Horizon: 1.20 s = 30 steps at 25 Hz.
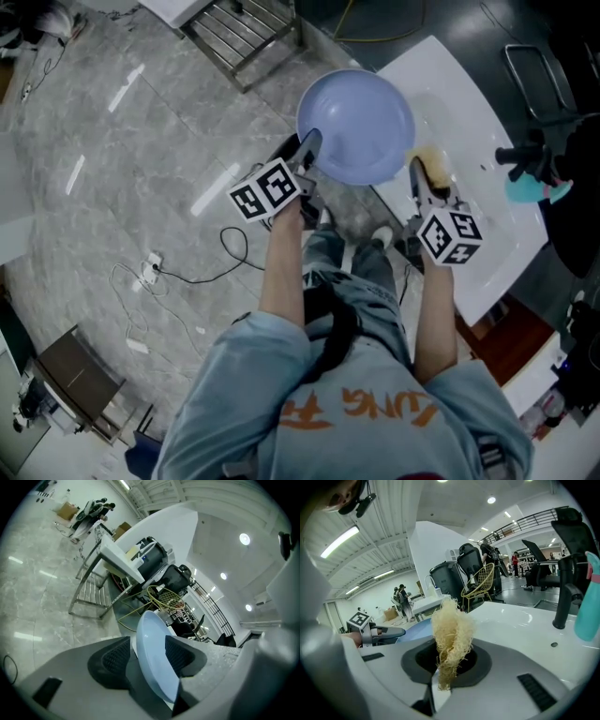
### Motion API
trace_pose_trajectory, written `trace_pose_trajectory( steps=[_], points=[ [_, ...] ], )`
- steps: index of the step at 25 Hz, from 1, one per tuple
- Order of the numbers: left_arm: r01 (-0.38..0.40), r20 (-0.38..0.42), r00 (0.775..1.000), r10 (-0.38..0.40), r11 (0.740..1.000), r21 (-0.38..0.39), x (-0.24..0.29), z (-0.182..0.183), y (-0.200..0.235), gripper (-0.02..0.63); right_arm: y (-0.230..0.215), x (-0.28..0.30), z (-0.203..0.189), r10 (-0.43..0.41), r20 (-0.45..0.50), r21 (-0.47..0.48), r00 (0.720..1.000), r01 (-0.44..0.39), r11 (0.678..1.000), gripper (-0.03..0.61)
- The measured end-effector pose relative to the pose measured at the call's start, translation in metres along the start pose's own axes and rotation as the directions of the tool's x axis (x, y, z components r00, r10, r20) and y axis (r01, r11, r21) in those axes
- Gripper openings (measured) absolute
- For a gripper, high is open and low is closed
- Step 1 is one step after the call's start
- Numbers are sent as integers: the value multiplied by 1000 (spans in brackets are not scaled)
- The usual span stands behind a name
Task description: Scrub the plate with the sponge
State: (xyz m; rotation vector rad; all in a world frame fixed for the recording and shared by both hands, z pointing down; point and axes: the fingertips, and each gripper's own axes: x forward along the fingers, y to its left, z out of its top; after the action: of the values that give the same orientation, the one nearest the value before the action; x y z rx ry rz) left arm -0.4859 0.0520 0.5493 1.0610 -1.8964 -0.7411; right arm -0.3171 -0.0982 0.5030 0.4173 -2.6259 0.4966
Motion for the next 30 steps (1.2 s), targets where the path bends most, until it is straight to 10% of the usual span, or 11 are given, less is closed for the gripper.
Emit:
trace_pose_trajectory(
  steps=[11, 18, 30],
  points=[
    [-113, 180, 982, 58, 943, 314, -28, 59, -50, 210, -5, -15, 43, 4, 107, -11, 994, -3, 1000, 32],
    [24, 163, 981, -106, 899, 438, -5, 55, -129, 18, -26, -43, 75, -53, 186, -22, 981, 58, 998, 32],
    [357, -16, 908, -420, 750, 557, 45, -1, -285, 2, -100, -137, 130, -255, 364, 30, 896, 263, 964, 32]
  ],
)
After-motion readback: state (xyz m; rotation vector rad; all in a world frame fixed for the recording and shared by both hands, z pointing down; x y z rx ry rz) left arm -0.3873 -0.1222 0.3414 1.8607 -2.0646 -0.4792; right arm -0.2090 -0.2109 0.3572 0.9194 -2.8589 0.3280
